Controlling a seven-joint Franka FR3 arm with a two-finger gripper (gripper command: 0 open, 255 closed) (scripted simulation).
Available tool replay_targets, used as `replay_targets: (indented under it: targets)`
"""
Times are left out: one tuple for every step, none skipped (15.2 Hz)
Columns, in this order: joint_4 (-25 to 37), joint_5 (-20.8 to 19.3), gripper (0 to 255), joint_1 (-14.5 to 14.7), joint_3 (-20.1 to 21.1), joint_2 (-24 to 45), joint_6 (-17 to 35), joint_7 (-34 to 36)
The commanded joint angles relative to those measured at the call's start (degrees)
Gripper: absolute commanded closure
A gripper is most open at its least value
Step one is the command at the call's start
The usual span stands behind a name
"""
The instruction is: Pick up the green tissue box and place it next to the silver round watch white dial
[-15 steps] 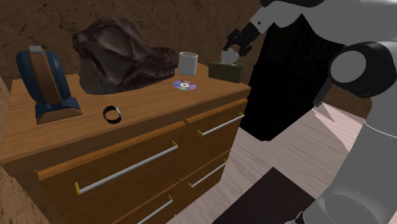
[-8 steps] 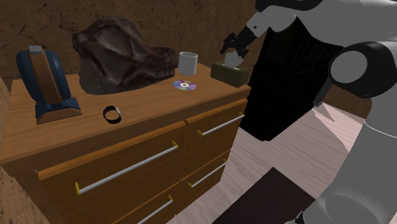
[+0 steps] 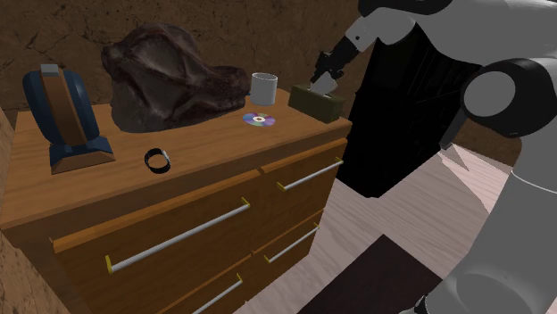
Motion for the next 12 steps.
replay_targets:
  targets:
    - [-0.26,-0.08,255,-0.04,-0.04,0.11,-0.07,-0.01]
    - [-0.54,-0.13,255,0.04,-0.02,-0.04,0.08,-0.02]
    - [-0.77,-0.19,255,0.1,-0.01,-0.21,0.17,0.0]
    - [-0.7,-0.17,255,0.08,-0.01,-0.15,0.16,-0.01]
    - [-0.55,-0.14,255,0.06,-0.01,-0.04,0.12,0.01]
    - [-0.2,-0.1,255,-0.03,-0.04,0.09,-0.14,0.05]
    - [0.86,-0.08,255,-0.16,-0.07,0.32,-0.89,0.41]
    - [1.95,-0.04,255,-0.3,-0.11,0.58,-1.66,0.78]
    - [3.07,0.01,255,-0.45,-0.15,0.87,-2.44,1.15]
    - [4.22,0.08,255,-0.61,-0.18,1.17,-3.24,1.52]
    - [5.42,0.16,255,-0.79,-0.21,1.5,-4.04,1.89]
    - [6.65,0.26,255,-0.98,-0.25,1.85,-4.87,2.27]
